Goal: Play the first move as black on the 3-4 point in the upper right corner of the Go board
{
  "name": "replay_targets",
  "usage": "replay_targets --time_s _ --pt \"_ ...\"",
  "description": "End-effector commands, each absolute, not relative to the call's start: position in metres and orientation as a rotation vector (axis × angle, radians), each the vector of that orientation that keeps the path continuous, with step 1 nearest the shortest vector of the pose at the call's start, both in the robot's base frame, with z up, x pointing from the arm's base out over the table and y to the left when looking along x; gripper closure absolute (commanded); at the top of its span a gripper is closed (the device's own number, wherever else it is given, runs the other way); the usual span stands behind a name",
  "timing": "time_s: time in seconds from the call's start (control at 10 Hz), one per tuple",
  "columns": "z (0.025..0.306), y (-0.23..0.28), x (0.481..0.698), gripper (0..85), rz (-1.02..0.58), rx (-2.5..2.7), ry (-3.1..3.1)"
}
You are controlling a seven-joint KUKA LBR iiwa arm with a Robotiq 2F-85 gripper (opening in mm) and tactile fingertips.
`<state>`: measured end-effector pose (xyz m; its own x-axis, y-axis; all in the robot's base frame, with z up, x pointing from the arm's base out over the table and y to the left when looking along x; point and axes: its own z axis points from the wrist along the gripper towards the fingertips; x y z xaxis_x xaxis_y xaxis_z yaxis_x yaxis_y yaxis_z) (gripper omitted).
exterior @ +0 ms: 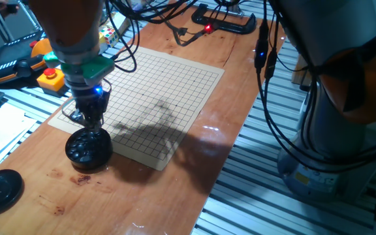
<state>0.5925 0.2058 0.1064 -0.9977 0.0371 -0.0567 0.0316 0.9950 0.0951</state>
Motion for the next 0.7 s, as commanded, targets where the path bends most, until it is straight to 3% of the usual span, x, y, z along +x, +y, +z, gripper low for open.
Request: replay_targets --time_s 0.0,0.6 --pt "0.105 0.208 0.594 84.3 0.144 0.053 3.079" --pt "0.092 0.211 0.607 84.3 0.058 -0.046 3.08"
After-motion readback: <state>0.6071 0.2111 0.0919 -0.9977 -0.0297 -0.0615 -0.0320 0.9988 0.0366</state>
